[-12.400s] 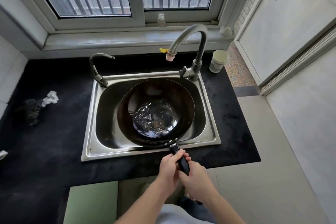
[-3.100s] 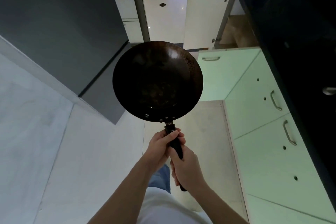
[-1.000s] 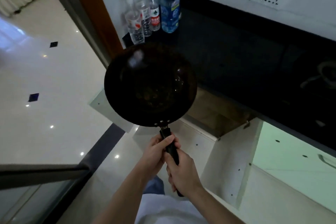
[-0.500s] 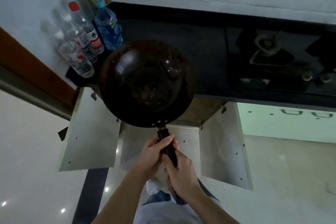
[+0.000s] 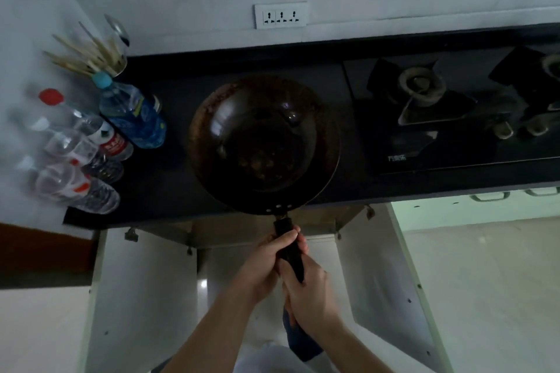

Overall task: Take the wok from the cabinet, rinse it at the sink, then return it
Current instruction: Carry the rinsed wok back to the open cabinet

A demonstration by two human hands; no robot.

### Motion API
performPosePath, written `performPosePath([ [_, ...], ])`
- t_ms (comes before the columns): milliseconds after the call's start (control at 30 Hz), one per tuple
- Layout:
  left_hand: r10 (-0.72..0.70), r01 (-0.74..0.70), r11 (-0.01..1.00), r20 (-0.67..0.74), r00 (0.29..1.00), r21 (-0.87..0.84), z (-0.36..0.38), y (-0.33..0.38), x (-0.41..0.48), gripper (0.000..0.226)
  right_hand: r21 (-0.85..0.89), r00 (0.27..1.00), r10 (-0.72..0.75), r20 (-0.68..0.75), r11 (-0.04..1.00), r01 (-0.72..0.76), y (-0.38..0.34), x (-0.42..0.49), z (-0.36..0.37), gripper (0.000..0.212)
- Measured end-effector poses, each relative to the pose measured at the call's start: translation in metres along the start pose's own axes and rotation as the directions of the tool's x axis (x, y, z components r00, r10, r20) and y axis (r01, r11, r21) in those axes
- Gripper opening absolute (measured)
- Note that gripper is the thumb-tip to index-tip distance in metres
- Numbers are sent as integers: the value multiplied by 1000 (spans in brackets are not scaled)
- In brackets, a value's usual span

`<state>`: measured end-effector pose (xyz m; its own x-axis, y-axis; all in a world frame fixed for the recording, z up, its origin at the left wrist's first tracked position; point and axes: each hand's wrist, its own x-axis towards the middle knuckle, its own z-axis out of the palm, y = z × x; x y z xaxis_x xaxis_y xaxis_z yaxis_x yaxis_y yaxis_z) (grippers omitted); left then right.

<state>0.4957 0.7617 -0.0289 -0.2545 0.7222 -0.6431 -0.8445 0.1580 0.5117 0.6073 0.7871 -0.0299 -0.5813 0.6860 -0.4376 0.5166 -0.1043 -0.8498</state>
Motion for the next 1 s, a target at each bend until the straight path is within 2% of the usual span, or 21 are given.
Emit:
performPosePath([
  [333,-31,32,998,-8,999,63,23,53,74,13,60,996,89,6,994,-90,-27,85,-20,25],
  [500,-65,66,997,-20,998,38,20,63,90,15,68,993,115,-19,991,-113,-32,99,-16,23],
  [800,-167,165,980,4,986,113,6,97,110,14,98,980,174,-98,981,-165,-54,120,10,20],
  [1000,-203,202,972,-2,979,119,-3,109,114,17,143,974,206,-100,971,-191,-63,124,23,20],
])
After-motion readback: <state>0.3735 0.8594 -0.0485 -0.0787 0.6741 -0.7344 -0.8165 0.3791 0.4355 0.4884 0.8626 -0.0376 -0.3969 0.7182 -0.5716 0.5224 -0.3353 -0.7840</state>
